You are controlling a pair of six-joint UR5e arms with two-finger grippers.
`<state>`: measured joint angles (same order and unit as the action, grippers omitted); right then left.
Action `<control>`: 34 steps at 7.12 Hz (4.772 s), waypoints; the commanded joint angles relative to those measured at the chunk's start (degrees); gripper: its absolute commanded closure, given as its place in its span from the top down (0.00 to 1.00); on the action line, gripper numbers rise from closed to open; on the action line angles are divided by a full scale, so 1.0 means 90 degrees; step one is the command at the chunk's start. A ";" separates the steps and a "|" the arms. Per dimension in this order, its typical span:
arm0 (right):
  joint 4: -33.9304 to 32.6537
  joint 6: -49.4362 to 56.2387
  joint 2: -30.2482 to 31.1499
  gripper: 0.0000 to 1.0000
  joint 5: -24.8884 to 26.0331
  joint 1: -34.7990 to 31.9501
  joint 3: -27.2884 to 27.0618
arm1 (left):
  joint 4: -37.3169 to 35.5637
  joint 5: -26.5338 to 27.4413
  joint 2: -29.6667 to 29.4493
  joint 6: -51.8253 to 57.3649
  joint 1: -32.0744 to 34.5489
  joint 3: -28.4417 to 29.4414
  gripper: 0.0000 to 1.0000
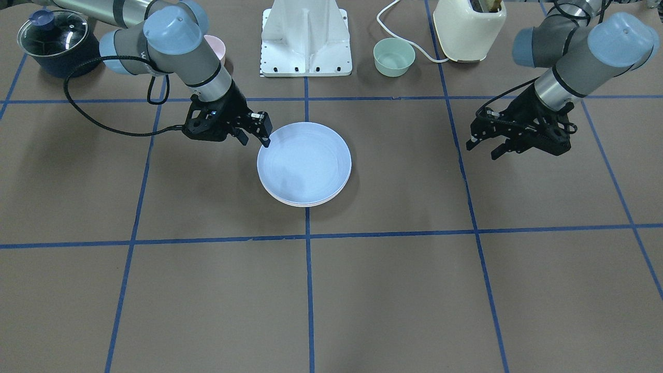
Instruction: Stack three plates with pink and blue
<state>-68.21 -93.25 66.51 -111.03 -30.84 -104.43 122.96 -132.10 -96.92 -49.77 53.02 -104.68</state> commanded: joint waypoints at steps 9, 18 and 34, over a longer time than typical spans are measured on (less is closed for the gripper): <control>-0.1854 0.9360 0.3245 1.00 -0.2956 -0.5679 0.0353 | -0.1231 -0.0234 0.1218 0.6327 0.3635 0.0875 0.73; -0.3340 1.0518 0.2454 1.00 -0.2712 -0.6202 0.0910 | -0.1396 -0.0439 0.1091 0.6080 0.4099 0.1260 0.99; -0.3242 1.0508 0.2434 1.00 -0.2780 -0.6153 0.0998 | -0.1338 -0.0410 0.0964 0.5686 0.4099 0.1259 0.99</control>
<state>-97.46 1.19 88.52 -135.93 -86.25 -95.42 111.02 -135.99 -87.75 1.43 89.91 -93.69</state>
